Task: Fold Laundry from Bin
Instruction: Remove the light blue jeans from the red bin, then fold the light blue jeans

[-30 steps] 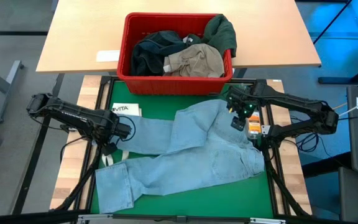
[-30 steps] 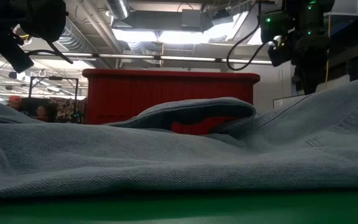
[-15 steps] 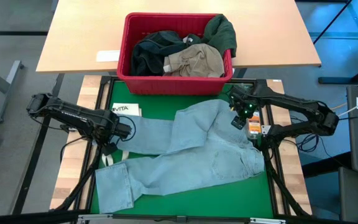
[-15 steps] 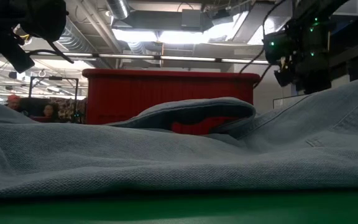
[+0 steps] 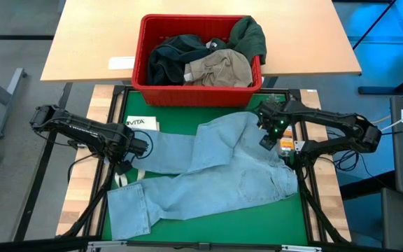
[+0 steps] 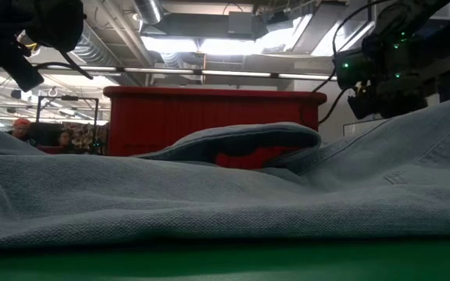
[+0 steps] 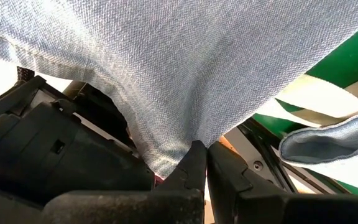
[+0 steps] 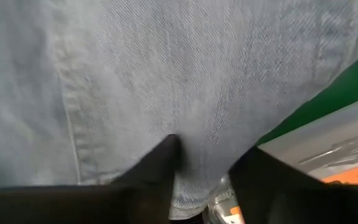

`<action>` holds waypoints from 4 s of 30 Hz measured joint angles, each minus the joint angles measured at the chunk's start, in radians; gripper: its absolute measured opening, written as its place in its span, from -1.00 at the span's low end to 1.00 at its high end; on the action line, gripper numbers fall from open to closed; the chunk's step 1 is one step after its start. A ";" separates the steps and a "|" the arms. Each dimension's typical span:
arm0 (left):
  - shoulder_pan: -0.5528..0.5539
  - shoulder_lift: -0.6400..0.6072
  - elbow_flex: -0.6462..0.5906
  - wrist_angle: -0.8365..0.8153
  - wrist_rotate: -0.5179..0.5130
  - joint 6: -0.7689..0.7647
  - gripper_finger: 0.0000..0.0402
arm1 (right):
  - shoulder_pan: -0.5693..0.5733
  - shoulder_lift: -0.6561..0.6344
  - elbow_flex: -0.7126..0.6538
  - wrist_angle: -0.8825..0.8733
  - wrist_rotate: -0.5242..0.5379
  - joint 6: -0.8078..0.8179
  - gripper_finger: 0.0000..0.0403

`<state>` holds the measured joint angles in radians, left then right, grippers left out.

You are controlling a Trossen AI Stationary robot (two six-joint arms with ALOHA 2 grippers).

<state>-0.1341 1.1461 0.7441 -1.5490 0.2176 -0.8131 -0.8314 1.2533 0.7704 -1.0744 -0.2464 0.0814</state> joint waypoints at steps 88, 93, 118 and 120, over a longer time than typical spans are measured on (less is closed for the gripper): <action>0.042 -0.005 0.299 0.253 -0.432 -0.170 -0.18 | 0.001 -0.016 0.698 -0.410 0.273 -0.010 -0.11; 0.149 -0.006 0.299 0.223 -0.441 -0.201 -0.18 | 0.038 -0.027 0.676 -0.387 0.185 -0.009 -0.11; 0.747 -0.006 0.297 0.030 -0.412 -0.092 -0.18 | 0.461 -0.027 0.673 -0.272 0.212 0.051 -0.11; 0.768 -0.006 0.282 0.031 -0.410 -0.093 -0.18 | 0.479 -0.027 0.673 -0.264 0.212 0.050 -0.11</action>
<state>0.6343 1.1397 1.0261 -1.5181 -0.1923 -0.9058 -0.3525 1.2263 1.4437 -1.3387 -0.0345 0.1318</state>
